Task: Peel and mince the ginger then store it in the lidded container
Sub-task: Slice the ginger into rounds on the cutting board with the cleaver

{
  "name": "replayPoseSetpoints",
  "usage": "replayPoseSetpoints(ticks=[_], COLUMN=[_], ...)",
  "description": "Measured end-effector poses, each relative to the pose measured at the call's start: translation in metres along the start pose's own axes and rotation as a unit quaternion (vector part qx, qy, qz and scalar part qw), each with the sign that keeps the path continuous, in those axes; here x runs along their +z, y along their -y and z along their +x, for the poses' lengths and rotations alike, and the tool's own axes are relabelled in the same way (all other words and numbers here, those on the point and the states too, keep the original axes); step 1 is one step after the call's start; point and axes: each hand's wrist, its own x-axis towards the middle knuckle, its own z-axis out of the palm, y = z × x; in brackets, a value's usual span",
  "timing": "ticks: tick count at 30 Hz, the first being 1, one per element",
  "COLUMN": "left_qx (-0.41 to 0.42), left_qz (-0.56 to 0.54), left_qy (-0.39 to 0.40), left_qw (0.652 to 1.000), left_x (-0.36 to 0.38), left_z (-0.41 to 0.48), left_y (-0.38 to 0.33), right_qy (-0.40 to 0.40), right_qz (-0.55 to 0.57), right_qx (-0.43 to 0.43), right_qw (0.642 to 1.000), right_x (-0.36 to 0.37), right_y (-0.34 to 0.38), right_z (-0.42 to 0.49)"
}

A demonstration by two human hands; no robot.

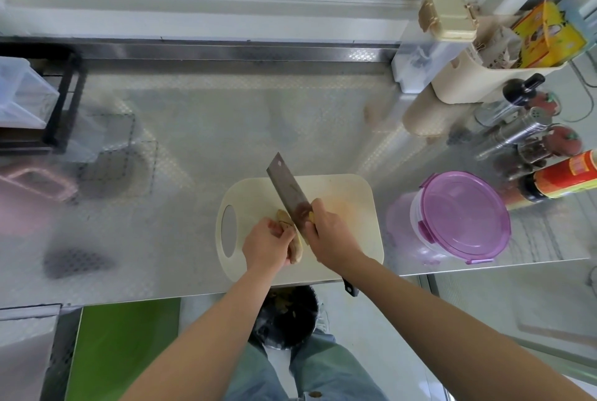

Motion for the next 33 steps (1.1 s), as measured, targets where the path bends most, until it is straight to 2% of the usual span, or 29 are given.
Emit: replayPoseSetpoints(ticks=[6, 12, 17, 27, 29, 33], left_qx=[-0.005, -0.028, -0.016, -0.023, -0.010, 0.044], left_qz=[0.004, -0.053, -0.021, -0.081, -0.049, 0.091], left_qy=[0.002, 0.007, -0.007, 0.038, 0.044, 0.010], left_qw=[1.000, 0.998, 1.000, 0.996, 0.998, 0.995], left_x=[0.003, 0.004, 0.008, 0.001, -0.001, -0.003], left_z=[0.004, 0.007, 0.009, 0.011, 0.013, 0.010], left_y=[0.003, 0.003, 0.005, 0.009, 0.013, 0.013], right_qy=[0.013, 0.020, 0.025, 0.038, 0.015, -0.064], right_qz=[-0.001, -0.039, -0.060, -0.084, -0.055, 0.006], right_qx=[0.014, 0.034, 0.039, 0.042, 0.054, 0.079], right_qw=[1.000, 0.998, 0.997, 0.995, 0.997, 0.995], right_x=[-0.002, 0.003, 0.005, 0.013, 0.011, -0.001], right_y=[0.005, 0.010, 0.010, 0.008, 0.003, -0.011], right_z=[-0.002, -0.007, -0.003, 0.017, 0.020, 0.019])
